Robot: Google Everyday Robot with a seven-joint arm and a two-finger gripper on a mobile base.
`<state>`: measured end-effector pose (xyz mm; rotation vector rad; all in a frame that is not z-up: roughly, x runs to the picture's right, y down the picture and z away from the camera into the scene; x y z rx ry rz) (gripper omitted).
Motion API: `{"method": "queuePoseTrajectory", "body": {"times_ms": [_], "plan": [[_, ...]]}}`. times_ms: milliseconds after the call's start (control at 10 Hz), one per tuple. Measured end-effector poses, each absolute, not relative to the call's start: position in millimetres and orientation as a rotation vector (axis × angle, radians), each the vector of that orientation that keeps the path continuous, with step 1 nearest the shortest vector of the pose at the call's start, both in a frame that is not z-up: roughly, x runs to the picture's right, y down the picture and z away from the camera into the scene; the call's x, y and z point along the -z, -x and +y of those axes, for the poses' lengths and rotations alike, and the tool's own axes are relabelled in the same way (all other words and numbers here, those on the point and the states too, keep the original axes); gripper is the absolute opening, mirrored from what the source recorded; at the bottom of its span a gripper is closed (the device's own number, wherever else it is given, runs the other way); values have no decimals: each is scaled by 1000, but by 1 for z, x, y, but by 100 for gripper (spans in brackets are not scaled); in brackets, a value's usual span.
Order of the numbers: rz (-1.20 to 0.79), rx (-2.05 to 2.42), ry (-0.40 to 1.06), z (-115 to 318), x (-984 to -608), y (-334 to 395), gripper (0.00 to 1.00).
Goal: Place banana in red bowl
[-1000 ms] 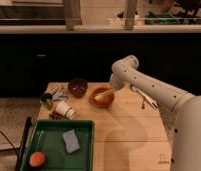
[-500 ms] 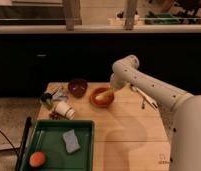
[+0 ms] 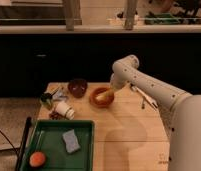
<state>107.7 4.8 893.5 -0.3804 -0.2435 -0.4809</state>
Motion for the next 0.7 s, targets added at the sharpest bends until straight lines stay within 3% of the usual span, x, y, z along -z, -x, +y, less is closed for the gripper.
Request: {"method": "queuePoseTrajectory", "body": {"times_ms": [100, 700], "plan": [[-243, 484, 381, 5, -894, -109, 5], [-246, 434, 331, 10, -888, -111, 65]]}}
